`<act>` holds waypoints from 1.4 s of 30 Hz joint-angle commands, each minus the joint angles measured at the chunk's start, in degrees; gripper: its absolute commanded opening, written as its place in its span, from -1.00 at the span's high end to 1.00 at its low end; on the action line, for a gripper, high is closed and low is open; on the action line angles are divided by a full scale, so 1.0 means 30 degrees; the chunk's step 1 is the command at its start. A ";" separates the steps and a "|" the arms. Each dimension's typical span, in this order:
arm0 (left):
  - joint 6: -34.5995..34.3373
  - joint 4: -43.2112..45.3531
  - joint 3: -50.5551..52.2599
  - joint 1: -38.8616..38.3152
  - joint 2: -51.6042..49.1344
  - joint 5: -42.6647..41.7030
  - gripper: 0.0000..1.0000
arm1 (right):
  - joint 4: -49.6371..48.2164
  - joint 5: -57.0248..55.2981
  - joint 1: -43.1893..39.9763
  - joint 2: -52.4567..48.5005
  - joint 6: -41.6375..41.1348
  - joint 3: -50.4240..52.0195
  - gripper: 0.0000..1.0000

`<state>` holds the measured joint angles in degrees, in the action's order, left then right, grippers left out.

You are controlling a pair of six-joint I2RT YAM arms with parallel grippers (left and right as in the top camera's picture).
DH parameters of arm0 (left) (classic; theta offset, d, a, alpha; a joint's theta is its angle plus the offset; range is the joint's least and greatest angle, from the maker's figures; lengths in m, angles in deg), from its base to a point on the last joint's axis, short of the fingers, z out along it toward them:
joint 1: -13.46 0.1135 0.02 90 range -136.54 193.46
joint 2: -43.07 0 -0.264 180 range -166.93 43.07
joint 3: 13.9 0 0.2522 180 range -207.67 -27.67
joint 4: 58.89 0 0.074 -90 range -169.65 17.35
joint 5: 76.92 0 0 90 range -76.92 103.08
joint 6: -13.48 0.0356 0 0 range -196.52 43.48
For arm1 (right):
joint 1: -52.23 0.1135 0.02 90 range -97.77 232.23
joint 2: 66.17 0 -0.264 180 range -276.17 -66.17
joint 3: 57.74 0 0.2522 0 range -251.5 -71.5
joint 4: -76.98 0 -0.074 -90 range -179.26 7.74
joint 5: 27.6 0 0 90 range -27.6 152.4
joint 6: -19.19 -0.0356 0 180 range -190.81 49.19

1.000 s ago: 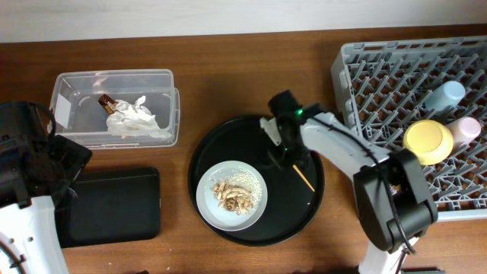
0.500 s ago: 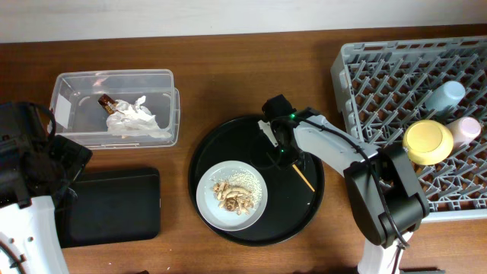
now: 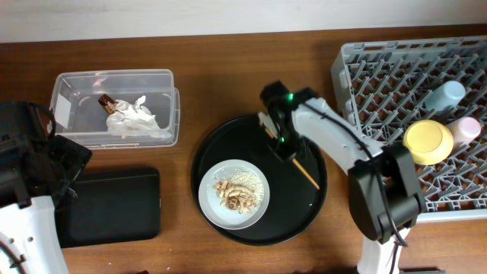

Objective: Sort waste into correct bins and load items into the dishwasher rack
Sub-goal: 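Grasp the second chopstick and place it in the rack, then withdraw the right gripper and park it over the rack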

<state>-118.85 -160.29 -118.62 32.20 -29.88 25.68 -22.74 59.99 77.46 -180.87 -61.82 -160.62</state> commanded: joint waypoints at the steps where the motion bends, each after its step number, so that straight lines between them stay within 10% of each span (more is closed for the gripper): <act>1: -0.0168 -0.0015 0.0044 0.0095 0.0182 0.0080 -0.99 | 0.1617 -0.0488 -0.1042 0.0335 -0.0102 -0.4189 0.92; 8: -0.0175 -0.0015 0.0036 0.0095 0.0182 0.0073 -0.99 | 0.3133 -0.0357 -0.5850 0.0401 -0.0124 -0.8196 0.92; 28: -0.0168 -0.0007 0.0036 0.0095 0.0182 0.0073 -0.99 | -0.1129 0.1093 -1.0564 0.0073 0.2849 -0.5064 0.91; 35: -0.0175 -0.0015 0.0044 0.0095 0.0182 0.0073 -0.99 | -0.1450 0.1180 -1.0542 -0.0036 0.1406 -0.4226 0.37; 42: -0.0175 -0.0015 0.0044 0.0095 0.0182 0.0073 -0.99 | 0.1209 0.4925 -1.0542 0.0204 0.0612 -0.4291 0.37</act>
<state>-118.85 -160.24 -118.62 32.20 -29.88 25.68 -21.45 66.46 45.99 -180.78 -58.54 -173.56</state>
